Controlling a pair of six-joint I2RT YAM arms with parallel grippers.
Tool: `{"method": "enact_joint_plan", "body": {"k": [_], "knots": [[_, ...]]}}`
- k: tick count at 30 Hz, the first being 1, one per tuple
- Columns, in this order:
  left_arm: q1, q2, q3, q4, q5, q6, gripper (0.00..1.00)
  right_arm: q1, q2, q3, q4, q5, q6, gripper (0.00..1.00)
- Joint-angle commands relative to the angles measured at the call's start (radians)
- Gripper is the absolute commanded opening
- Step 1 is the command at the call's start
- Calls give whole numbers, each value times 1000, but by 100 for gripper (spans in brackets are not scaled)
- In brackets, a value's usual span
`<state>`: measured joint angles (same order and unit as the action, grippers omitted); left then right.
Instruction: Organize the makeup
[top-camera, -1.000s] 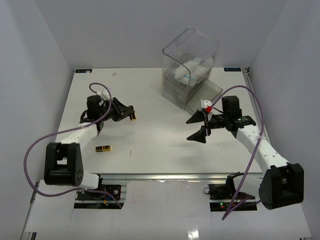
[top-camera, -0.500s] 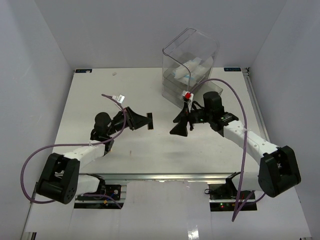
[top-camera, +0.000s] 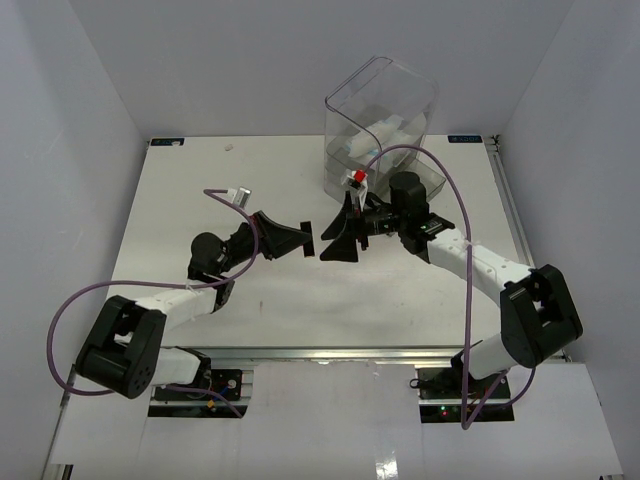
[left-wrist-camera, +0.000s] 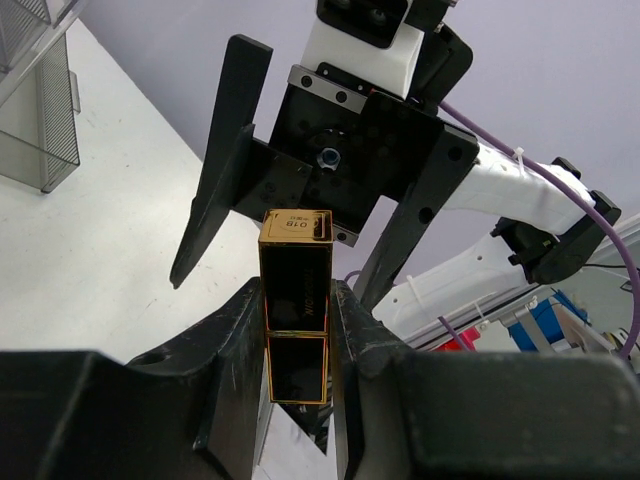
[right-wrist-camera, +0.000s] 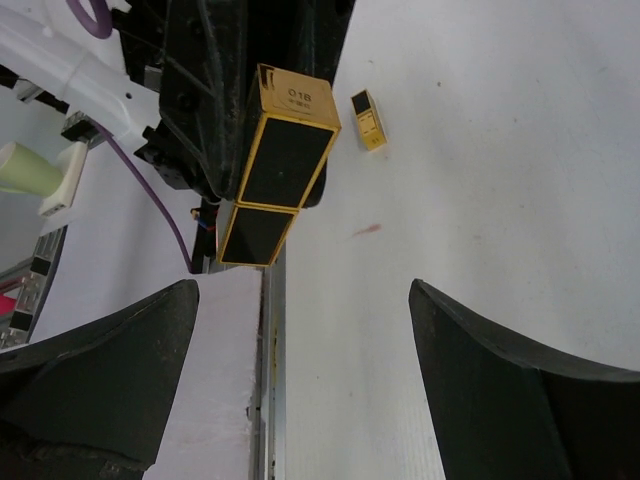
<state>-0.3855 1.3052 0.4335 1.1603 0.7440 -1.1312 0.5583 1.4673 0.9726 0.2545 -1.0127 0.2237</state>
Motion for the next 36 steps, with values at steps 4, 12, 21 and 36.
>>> {"method": "enact_joint_plan", "body": {"k": [4, 12, 21, 36], "knots": [[-24, 29, 17, 81, -11, -12, 7, 0, 15, 63, 150, -115, 100, 94], [-40, 53, 29, 93, -14, -13, 7, 2, 24, 52, 160, -86, 132, 96], [-59, 67, 37, 105, -24, -9, 8, 7, 59, 61, 185, -82, 174, 94], [-64, 133, 95, 118, -29, -4, 10, 23, 73, 55, 222, -126, 209, 70]]}}
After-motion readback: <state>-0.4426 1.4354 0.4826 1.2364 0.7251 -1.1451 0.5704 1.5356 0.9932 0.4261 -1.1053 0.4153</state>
